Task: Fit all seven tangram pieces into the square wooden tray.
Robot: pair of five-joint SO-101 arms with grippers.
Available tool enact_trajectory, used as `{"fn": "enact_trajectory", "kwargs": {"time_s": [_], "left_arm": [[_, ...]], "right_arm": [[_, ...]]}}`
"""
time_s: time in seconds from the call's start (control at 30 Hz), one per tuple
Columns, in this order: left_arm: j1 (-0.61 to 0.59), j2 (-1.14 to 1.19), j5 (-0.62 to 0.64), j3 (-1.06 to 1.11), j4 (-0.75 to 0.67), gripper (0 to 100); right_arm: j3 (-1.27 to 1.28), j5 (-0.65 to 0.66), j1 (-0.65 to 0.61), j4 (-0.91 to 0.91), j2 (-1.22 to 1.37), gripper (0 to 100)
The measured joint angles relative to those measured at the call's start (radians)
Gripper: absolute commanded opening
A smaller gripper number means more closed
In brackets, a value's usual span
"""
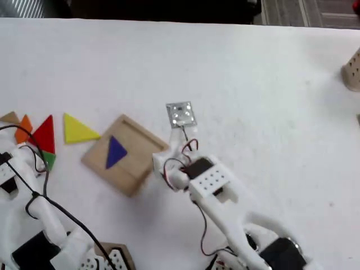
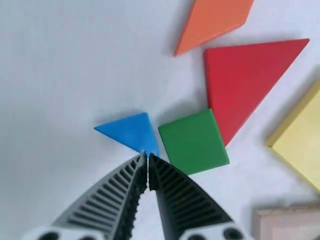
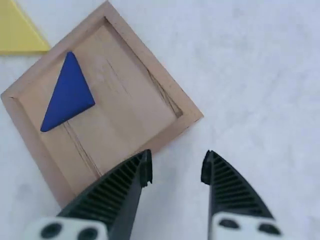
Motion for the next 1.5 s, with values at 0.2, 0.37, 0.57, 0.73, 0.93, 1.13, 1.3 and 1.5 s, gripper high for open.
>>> {"fn": "enact_trajectory", "kwargs": {"time_s": [0.2,0.37,0.57,0.73,0.93,1.13,1.3,1.5], "left_arm": [[0.038,0.0,0.0,0.023,-0.015,2],[0.048,0.0,0.0,0.023,-0.018,2],[0.066,0.0,0.0,0.023,-0.018,2],[0.066,0.0,0.0,0.023,-0.018,2],[0.066,0.0,0.0,0.031,-0.018,2],[0.066,0.0,0.0,0.031,-0.018,2],[0.066,0.0,0.0,0.031,-0.018,2],[0.066,0.0,0.0,0.031,-0.018,2]], "right_arm": [[-0.127,-0.006,-0.011,-0.003,0.186,17.3],[-0.219,-0.006,-0.006,-0.003,0.325,17.3],[-0.302,-0.008,-0.008,0.043,0.402,17.3],[-0.365,-0.008,-0.006,0.08,0.471,17.2],[-0.519,-0.005,-0.006,0.252,0.563,10.6],[-0.548,0.08,0.052,0.345,0.566,1.8],[-0.554,0.284,0.097,0.414,0.555,1.8],[-0.552,0.436,0.175,0.43,0.531,1.8]]}}
